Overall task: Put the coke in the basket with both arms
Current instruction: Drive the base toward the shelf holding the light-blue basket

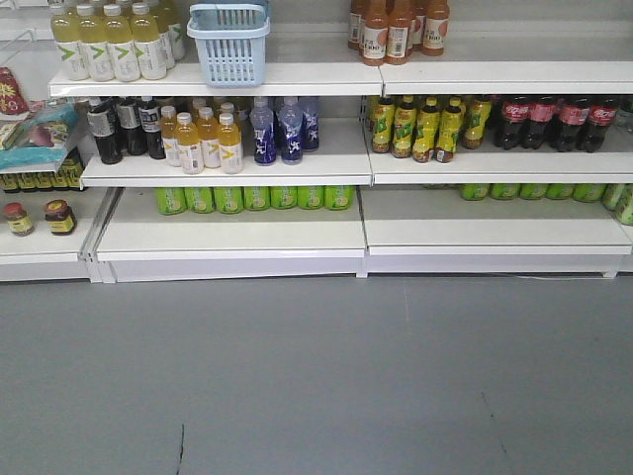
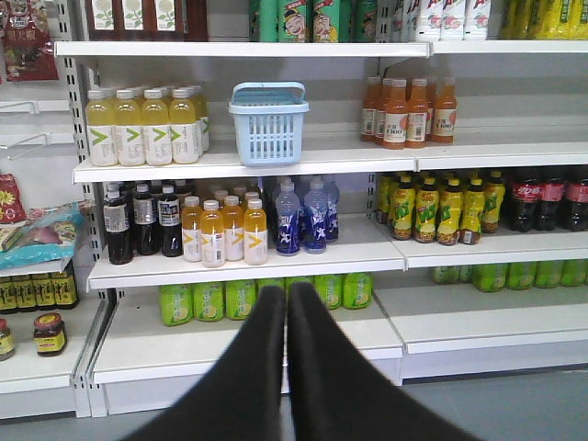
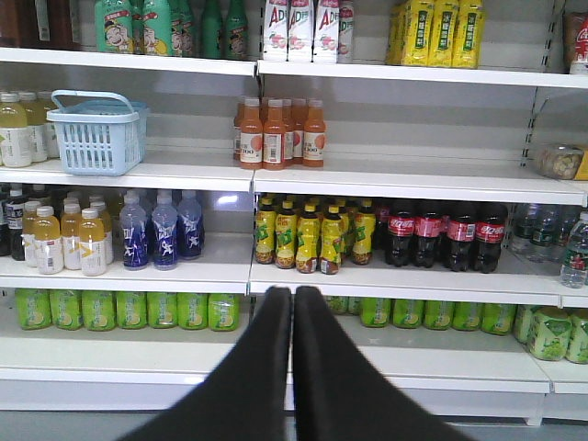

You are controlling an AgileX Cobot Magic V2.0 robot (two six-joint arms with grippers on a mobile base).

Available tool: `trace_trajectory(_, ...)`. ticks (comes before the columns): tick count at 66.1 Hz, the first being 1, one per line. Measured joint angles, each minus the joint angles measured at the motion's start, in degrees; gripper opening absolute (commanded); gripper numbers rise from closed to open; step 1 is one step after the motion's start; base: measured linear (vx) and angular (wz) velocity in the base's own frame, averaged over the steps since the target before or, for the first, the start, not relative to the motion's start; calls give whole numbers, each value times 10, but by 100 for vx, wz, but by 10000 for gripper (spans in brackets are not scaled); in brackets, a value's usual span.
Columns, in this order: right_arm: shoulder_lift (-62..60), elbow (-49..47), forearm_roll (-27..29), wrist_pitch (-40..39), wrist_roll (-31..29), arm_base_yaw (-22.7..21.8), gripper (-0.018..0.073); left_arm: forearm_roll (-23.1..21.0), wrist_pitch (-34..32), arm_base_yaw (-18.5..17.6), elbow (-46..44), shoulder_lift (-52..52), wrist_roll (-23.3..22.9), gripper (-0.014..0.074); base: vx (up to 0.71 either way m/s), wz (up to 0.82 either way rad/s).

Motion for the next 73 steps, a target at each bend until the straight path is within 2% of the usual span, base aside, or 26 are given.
trace_trajectory(73, 0, 0, 0, 0, 0, 0, -5, 0, 0, 0, 0, 0, 0, -7, 0, 1)
